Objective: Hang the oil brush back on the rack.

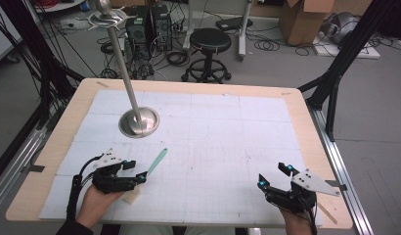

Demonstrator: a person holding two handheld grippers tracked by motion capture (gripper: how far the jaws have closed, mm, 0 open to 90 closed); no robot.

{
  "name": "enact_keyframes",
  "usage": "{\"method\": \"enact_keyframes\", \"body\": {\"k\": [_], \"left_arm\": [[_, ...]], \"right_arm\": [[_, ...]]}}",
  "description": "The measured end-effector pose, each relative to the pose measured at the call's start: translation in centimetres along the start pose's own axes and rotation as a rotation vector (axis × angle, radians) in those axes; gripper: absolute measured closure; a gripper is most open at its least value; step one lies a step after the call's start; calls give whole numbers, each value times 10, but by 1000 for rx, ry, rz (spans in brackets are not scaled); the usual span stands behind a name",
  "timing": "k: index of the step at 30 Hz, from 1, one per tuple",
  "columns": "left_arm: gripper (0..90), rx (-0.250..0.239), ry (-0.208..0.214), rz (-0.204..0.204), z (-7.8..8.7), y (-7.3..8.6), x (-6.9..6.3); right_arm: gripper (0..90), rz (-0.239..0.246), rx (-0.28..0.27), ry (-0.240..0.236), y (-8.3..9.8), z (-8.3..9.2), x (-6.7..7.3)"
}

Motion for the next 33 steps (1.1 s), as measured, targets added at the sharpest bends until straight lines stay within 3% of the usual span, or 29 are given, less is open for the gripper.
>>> {"method": "enact_keyframes", "body": {"k": [5, 9, 13, 18, 21, 24, 28, 33], "left_arm": [[529, 59, -40, 10, -10, 1, 1], [572, 99, -75, 21, -14, 0, 3], [601, 106, -79, 39, -17, 1, 2], [635, 146, -122, -32, -21, 0, -4], [659, 178, -175, -114, -26, -1, -13], [748, 196, -177, -135, -28, -2, -16], [788, 200, -167, -123, -28, -3, -16], [796, 202, -153, -73, -28, -4, -13]], "right_arm": [[204, 0, 5, -2, 0, -2, 1], [204, 2, 7, -6, 0, -2, 2], [203, 2, 5, -4, 0, -2, 1], [204, 2, 6, -6, 0, -3, 2], [203, -1, 3, -5, 0, -3, 1], [204, 2, 7, -7, 0, -3, 2], [204, -1, 4, -6, 0, -2, 1], [205, 6, 7, -13, -1, -3, 3]]}}
Point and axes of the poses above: each handheld gripper's, and its own axes: z roughly backward along the jaws, y roughly out of its underside, x roughly to its left, the point moved 4 cm from there along -z, roughly forward along the jaws, and after that the axes turned 11 degrees about z, right-handed, at the moved point
